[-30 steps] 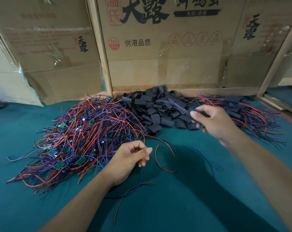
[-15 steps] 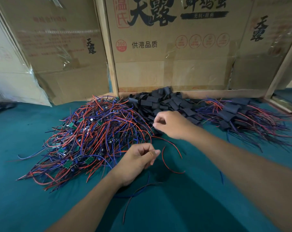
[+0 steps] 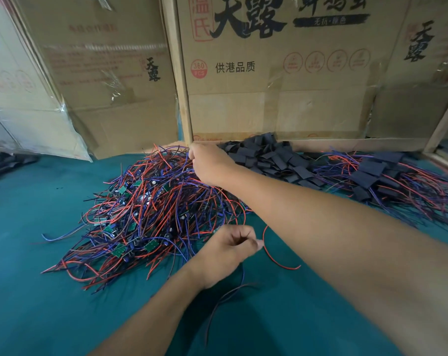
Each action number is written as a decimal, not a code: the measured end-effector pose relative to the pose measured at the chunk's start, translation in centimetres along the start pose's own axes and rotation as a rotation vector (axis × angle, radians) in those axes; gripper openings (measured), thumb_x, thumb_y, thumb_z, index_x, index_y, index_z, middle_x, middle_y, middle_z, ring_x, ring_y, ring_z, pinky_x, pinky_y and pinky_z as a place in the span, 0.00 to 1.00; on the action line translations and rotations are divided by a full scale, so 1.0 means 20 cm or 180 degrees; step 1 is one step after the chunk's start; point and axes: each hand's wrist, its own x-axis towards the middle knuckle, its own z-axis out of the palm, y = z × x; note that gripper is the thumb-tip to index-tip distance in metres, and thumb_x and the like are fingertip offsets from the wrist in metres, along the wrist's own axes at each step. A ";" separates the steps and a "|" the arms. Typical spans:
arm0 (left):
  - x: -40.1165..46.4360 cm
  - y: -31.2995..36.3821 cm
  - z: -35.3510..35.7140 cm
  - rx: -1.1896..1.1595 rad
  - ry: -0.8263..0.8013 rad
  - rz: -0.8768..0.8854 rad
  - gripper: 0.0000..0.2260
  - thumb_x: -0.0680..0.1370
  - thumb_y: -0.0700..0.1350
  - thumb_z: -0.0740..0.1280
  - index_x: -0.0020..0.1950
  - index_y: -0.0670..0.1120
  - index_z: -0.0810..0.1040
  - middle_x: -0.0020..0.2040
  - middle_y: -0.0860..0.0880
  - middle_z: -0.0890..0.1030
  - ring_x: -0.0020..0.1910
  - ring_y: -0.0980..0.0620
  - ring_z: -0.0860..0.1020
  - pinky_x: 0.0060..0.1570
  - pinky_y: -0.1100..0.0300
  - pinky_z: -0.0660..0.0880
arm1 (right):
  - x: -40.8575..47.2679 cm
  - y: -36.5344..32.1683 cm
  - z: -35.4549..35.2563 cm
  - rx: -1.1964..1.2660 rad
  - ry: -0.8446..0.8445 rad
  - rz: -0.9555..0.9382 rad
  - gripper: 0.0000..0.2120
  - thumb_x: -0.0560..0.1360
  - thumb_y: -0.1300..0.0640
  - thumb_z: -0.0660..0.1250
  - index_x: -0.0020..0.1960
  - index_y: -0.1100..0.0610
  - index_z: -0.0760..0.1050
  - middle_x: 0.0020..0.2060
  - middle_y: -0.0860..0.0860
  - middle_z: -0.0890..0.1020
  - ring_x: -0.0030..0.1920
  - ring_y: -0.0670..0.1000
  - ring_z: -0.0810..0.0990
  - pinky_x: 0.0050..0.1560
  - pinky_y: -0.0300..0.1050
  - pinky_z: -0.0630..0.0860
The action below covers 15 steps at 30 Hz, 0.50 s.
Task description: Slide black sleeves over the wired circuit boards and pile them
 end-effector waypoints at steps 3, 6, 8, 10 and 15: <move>0.00 -0.01 -0.01 -0.0002 -0.0020 0.0028 0.18 0.82 0.38 0.64 0.34 0.44 0.63 0.29 0.50 0.59 0.28 0.55 0.55 0.38 0.50 0.60 | 0.06 0.02 0.02 -0.0304 -0.0436 0.0054 0.09 0.82 0.61 0.60 0.56 0.63 0.77 0.50 0.59 0.80 0.50 0.59 0.80 0.52 0.49 0.78; 0.01 -0.03 -0.02 0.0029 -0.0040 0.0130 0.18 0.82 0.41 0.64 0.34 0.41 0.63 0.30 0.47 0.59 0.29 0.53 0.55 0.32 0.60 0.58 | 0.06 0.05 0.06 -0.0225 -0.0486 0.0042 0.13 0.81 0.55 0.64 0.63 0.59 0.78 0.58 0.57 0.81 0.54 0.59 0.81 0.56 0.53 0.79; 0.02 -0.04 -0.02 -0.0162 -0.0040 0.0157 0.17 0.80 0.45 0.64 0.34 0.40 0.63 0.31 0.45 0.59 0.30 0.51 0.55 0.31 0.56 0.53 | 0.06 0.07 0.12 -0.0136 -0.0381 0.0086 0.13 0.80 0.55 0.63 0.63 0.56 0.78 0.55 0.56 0.82 0.49 0.58 0.81 0.50 0.50 0.80; 0.02 -0.04 -0.01 -0.0335 -0.0016 0.0155 0.19 0.78 0.48 0.64 0.34 0.38 0.64 0.31 0.47 0.60 0.30 0.51 0.54 0.32 0.52 0.51 | 0.04 0.08 0.16 -0.0078 -0.0223 0.0149 0.12 0.80 0.54 0.63 0.62 0.55 0.77 0.51 0.55 0.81 0.44 0.56 0.80 0.41 0.48 0.77; 0.03 -0.05 -0.01 -0.0513 0.0029 0.0184 0.17 0.79 0.41 0.62 0.33 0.35 0.63 0.30 0.48 0.60 0.29 0.53 0.54 0.37 0.70 0.69 | -0.02 0.11 0.19 -0.0021 0.0334 0.0021 0.08 0.81 0.49 0.64 0.55 0.53 0.75 0.52 0.51 0.75 0.50 0.54 0.76 0.48 0.51 0.76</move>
